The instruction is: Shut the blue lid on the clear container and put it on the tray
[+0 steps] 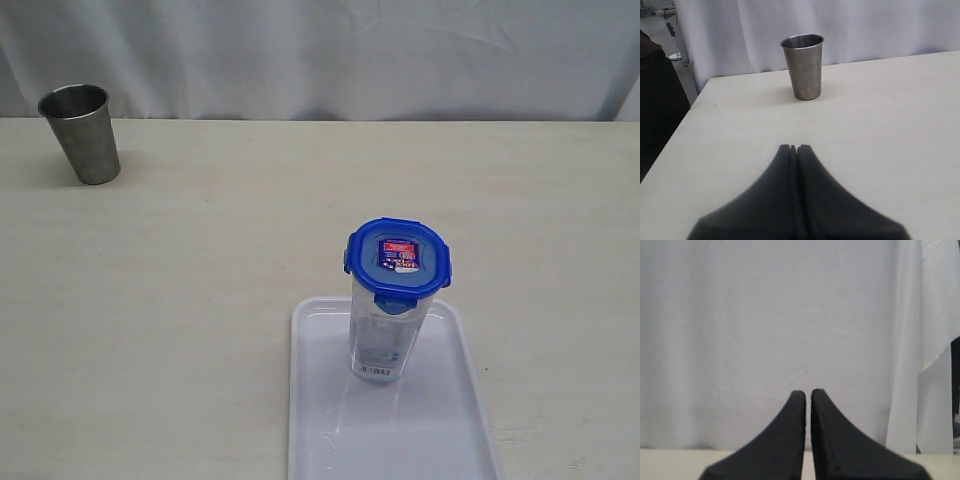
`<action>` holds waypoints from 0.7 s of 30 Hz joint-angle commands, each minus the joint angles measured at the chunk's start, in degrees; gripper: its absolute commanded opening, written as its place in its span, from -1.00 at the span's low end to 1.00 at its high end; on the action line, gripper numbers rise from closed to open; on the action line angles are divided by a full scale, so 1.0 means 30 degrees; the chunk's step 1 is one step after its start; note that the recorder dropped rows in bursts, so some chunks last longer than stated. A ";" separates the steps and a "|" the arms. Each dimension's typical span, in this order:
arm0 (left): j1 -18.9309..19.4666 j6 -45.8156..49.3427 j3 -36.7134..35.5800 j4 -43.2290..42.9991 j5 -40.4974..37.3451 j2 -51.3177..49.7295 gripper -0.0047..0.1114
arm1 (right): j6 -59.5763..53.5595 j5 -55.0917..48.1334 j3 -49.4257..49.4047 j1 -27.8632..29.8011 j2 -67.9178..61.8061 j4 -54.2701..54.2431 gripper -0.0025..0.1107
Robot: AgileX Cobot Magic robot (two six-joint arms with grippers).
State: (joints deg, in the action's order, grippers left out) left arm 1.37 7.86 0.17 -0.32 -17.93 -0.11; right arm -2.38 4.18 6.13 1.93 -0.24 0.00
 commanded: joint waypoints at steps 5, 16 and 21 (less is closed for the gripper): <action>0.0090 -0.0124 -0.0058 -0.0053 0.0105 0.0035 -0.92 | -0.0057 -0.2249 -0.2044 0.0200 0.0081 0.0362 -0.88; 0.0090 -0.0124 -0.0058 -0.0053 0.0105 0.0035 -0.92 | -0.0288 -0.8064 -0.2044 0.0200 0.0081 0.0885 -0.88; 0.0090 -0.0124 -0.0058 -0.0053 0.0105 0.0035 -0.92 | -0.0288 -0.8064 -0.2044 0.0200 0.0081 0.0885 -0.88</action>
State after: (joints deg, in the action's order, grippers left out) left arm 1.37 7.86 0.17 -0.32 -17.93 -0.11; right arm -2.61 -19.54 0.14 2.16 -0.24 2.06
